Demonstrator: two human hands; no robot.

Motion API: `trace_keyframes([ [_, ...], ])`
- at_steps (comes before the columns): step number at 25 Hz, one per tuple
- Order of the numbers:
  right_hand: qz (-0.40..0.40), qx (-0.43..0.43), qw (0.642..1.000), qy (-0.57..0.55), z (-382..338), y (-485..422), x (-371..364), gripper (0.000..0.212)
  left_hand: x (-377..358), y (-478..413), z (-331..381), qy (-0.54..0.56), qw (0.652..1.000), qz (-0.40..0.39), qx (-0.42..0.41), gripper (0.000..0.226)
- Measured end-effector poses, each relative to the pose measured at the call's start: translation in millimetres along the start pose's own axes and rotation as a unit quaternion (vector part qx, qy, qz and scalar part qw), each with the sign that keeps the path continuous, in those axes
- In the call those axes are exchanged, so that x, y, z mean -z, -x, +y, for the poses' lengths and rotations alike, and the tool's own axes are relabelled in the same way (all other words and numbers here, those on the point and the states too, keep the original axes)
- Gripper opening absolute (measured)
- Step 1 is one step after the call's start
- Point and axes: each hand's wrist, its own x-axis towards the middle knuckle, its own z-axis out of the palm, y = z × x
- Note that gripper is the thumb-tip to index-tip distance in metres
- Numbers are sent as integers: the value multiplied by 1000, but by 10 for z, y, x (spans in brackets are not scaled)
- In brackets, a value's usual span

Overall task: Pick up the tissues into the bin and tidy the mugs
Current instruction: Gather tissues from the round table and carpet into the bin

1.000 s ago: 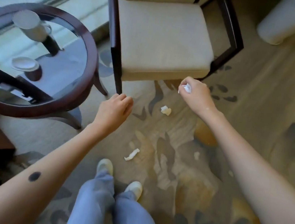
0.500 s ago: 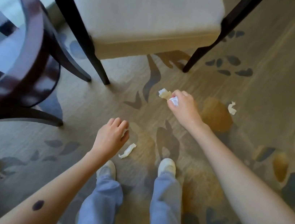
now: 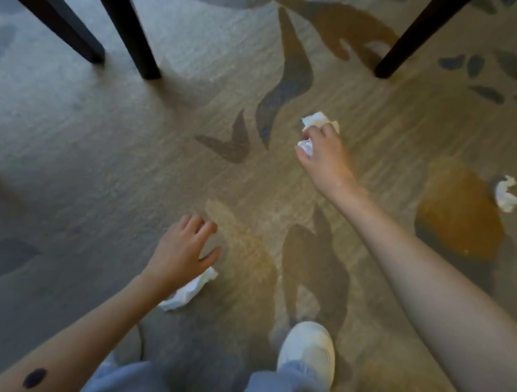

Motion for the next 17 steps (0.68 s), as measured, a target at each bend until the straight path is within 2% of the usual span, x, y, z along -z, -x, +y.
trace_keyframes([
  [6,49,41,998,-3,244,-328,-601,32,-564,0,-442,-30,997,32,-67,31],
  [12,34,22,999,13,341,-172,-669,37,-855,354,-417,-73,993,-26,-91,40],
  [17,23,16,999,38,424,-77,-759,41,-961,385,-451,-81,992,-40,-93,21],
])
